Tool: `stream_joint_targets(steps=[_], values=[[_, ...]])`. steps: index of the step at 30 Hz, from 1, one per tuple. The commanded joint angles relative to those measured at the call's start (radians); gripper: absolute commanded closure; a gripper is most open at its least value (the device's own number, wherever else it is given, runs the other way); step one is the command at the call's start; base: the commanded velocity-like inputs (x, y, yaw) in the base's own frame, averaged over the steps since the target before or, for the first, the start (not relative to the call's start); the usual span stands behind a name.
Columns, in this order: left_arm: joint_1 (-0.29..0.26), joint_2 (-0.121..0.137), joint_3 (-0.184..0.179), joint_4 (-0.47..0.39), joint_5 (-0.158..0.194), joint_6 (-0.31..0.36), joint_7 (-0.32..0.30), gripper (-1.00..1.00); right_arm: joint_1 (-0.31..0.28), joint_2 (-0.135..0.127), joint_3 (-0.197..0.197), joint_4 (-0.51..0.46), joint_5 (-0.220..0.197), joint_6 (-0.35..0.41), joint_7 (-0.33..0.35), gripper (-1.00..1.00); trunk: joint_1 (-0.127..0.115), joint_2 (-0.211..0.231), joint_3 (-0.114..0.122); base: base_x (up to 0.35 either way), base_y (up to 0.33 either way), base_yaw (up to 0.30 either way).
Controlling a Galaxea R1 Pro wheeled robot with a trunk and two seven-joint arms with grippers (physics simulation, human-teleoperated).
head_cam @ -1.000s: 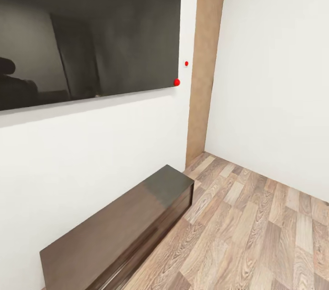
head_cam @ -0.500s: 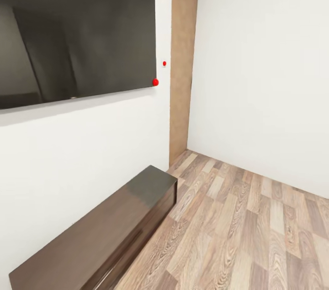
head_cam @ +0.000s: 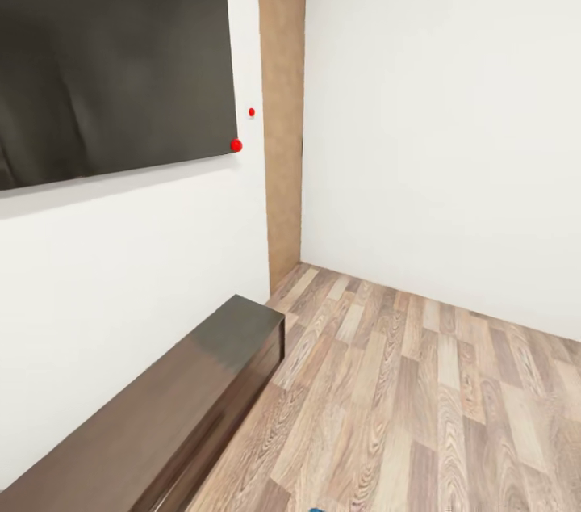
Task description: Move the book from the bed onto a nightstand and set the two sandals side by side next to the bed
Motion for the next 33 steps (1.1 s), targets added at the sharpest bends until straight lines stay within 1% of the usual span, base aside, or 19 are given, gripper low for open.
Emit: stream_joint_targets(steps=[1,2,3,5,6,7,8,10,13,14,16,19,24,26,29,33], values=[[0.001,0.0,-0.002,-0.024,-0.001,0.003,0.0,-1.0,0.0,-0.002,0.0,-0.022,0.001,0.004,0.004,-1.0,0.0,0.0,-0.001,0.0,0.0,-0.276],[0.001,-0.001,-0.003,-0.045,-0.002,0.006,0.0,-1.0,-0.001,-0.004,0.0,-0.046,0.002,0.014,0.003,-1.0,0.0,0.0,-0.002,0.0,0.0,-0.276],[-0.001,-0.001,-0.006,-0.091,-0.002,0.018,0.0,-1.0,-0.001,-0.009,0.0,-0.096,0.002,0.04,0.003,-1.0,0.0,0.0,-0.002,0.0,0.0,-0.276],[-0.004,-0.002,-0.01,-0.14,-0.003,0.038,0.0,-1.0,-0.001,-0.014,0.0,-0.153,0.002,0.076,0.003,-1.0,0.0,0.0,-0.003,0.0,0.0,-0.276],[-0.007,-0.002,-0.012,-0.19,-0.003,0.066,0.0,-1.0,-0.001,-0.017,0.0,-0.217,0.003,0.119,0.002,-1.0,0.0,0.0,-0.003,0.0,0.0,-0.276],[-0.009,-0.002,-0.012,-0.215,-0.003,0.082,0.0,-1.0,-0.001,-0.018,0.0,-0.249,0.003,0.142,0.002,-1.0,0.0,0.0,-0.004,0.0,0.0,-0.276],[-0.027,-0.002,-0.015,-0.308,-0.003,0.154,-0.002,-1.0,-0.002,-0.021,0.0,-0.383,0.003,0.246,-0.002,-1.0,0.0,0.0,-0.004,0.0,0.0,-0.277],[-0.036,-0.002,-0.016,-0.336,-0.003,0.17,-0.002,-1.0,-0.002,-0.022,-0.002,-0.424,0.001,0.283,-0.003,-1.0,0.0,0.0,-0.004,0.0,0.0,-0.278],[-0.042,-0.002,-0.016,-0.35,-0.002,0.168,-0.002,-1.0,-0.002,-0.025,-0.005,-0.444,-0.002,0.299,-0.004,-1.0,0.0,0.0,-0.004,0.0,0.0,-0.278],[-0.046,-0.001,-0.016,-0.355,-0.001,0.142,-0.002,-1.0,0.0,-0.03,-0.006,-0.414,-0.009,0.248,0.004,-1.0,0.0,0.0,-0.004,0.0,0.0,-0.279],[-0.046,0.0,-0.016,-0.355,0.0,0.139,-0.002,-1.0,0.0,-0.03,-0.006,-0.394,-0.01,0.221,0.005,-1.0,0.0,0.0,-0.004,0.0,0.0,-0.279],[-0.046,0.0,-0.014,-0.35,0.004,0.138,0.001,-1.0,0.0,-0.03,-0.004,-0.369,-0.009,0.197,0.006,-1.0,0.0,0.0,-0.004,0.0,0.0,-0.279],[-0.046,0.0,-0.013,-0.337,0.007,0.143,0.006,-1.0,0.0,-0.028,0.0,-0.356,-0.007,0.188,0.006,-1.0,0.0,0.0,-0.004,0.0,0.0,-0.279],[-0.047,-0.001,-0.013,-0.333,0.004,0.161,0.007,-1.0,0.0,-0.029,0.0,-0.354,-0.007,0.186,0.007,-1.0,0.0,0.0,-0.004,0.0,0.0,-0.279],[-0.047,-0.001,-0.014,-0.331,0.001,0.22,0.002,-1.0,0.0,-0.029,-0.002,-0.353,-0.01,0.185,0.007,-1.0,0.0,0.0,-0.004,0.0,0.0,-0.279],[-0.054,0.001,-0.014,-0.331,0.001,0.269,-0.001,-1.0,0.0,-0.029,-0.003,-0.353,-0.012,0.185,0.006,-1.0,0.0,0.0,-0.004,0.0,0.0,-0.279]])
